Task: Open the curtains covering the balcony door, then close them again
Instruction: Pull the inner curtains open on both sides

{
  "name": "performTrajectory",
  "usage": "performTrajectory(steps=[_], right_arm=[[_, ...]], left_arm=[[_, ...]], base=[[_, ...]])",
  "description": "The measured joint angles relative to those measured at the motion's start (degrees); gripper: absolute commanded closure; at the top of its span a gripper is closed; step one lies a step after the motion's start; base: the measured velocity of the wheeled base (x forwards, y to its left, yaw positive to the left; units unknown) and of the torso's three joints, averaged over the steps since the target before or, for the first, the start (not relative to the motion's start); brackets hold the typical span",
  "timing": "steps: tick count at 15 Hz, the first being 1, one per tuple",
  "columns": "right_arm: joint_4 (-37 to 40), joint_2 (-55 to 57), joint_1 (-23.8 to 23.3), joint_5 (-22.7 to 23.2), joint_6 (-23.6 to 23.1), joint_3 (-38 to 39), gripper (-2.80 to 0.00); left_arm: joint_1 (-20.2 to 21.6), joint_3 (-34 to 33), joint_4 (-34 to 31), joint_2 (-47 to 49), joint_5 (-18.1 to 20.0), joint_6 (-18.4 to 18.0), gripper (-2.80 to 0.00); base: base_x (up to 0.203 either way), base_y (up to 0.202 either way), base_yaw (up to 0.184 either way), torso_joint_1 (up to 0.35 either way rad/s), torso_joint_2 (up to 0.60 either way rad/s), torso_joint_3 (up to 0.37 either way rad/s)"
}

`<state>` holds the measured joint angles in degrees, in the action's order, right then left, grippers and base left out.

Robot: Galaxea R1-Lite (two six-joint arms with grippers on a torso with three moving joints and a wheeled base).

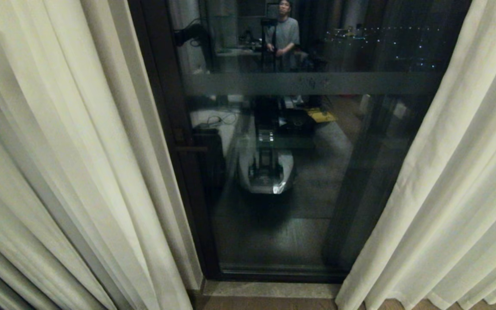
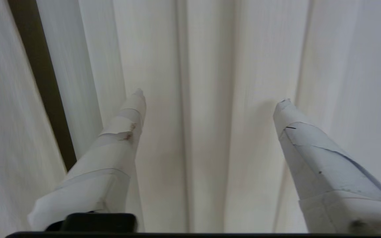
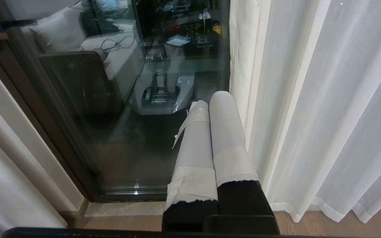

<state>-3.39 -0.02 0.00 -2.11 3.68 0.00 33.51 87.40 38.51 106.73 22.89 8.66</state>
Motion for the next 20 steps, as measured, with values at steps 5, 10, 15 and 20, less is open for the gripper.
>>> performTrajectory(steps=[5, 10, 15, 20], right_arm=[[0.00, 0.00, -0.02, 0.00, 0.01, 0.00, 0.00], [0.00, 0.00, 0.00, 0.00, 0.00, 0.00, 0.00], [0.00, 0.00, 0.00, 0.02, 0.00, 0.00, 0.00], [0.00, 0.00, 0.00, -0.01, 0.00, 0.00, 0.00]], left_arm=[[0.26, -17.17, 1.55, -11.16, 0.01, 0.01, -2.80], [-0.96, -32.52, 1.51, -23.03, 0.43, -0.01, -2.80], [-2.04, -37.45, 1.53, -28.33, 0.39, -0.01, 0.00], [-3.27, -39.33, 1.39, -30.20, 0.56, -0.01, 0.00]], base=[[0.000, 0.000, 0.000, 0.000, 0.00, 0.000], [0.000, 0.000, 0.000, 0.000, 0.00, 0.000], [0.000, 0.000, 0.000, 0.000, 0.00, 0.000], [0.000, 0.000, 0.000, 0.000, 0.00, 0.000]])
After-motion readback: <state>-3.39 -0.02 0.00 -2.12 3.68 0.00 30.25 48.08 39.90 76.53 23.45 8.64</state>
